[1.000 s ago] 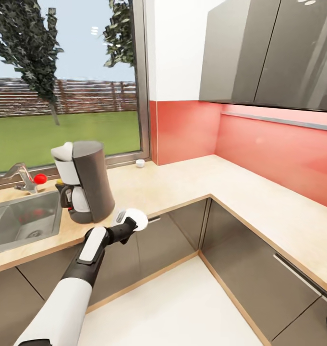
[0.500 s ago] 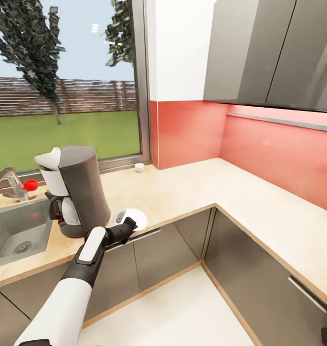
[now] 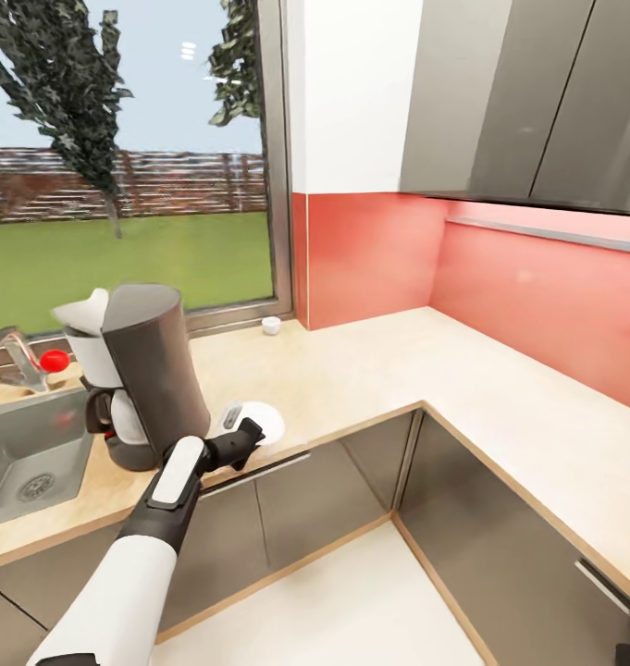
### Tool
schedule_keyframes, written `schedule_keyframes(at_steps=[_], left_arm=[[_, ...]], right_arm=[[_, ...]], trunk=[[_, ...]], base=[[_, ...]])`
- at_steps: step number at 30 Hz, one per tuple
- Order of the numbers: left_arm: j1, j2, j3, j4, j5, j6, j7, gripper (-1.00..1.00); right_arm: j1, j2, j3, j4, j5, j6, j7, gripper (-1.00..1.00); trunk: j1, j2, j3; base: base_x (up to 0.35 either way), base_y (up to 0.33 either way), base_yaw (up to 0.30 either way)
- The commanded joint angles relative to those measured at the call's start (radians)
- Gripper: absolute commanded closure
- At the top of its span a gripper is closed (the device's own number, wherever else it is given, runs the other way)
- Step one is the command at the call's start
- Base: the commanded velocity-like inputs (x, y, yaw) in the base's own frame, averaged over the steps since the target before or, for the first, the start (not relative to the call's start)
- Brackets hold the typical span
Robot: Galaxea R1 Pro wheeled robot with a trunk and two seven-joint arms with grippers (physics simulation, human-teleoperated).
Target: Set up a coffee station on the kitchen countertop: keep the coffee maker on the countertop, move the bottle of coffee from the kitchen shelf to the counter next to the coffee maker, place a paper coffee filter on top of the coffee maker, put the saucer next to the coffee maker with the coffee cup on the saucer, and place the electric kettle next to the coffee maker.
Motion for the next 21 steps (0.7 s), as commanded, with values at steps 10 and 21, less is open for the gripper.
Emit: schedule_keyframes(at_steps=[10, 21], left_arm=[[0.0, 0.0, 0.006, 0.0, 0.011, 0.003, 0.012, 1.0], [0.054, 0.005, 0.011, 0.0, 0.008, 0.003, 0.012, 1.0]], right_arm=[[0.0, -0.002, 0.009, -0.002, -0.009, 0.005, 0.005, -1.0], [0.0, -0.004, 0.007, -0.002, -0.009, 0.005, 0.004, -1.0]], trunk=[[0.001, -0.002, -0.002], [0.001, -0.002, -0.004]], base=[[0.199, -0.002, 0.0], [0.003, 0.0, 0.02]])
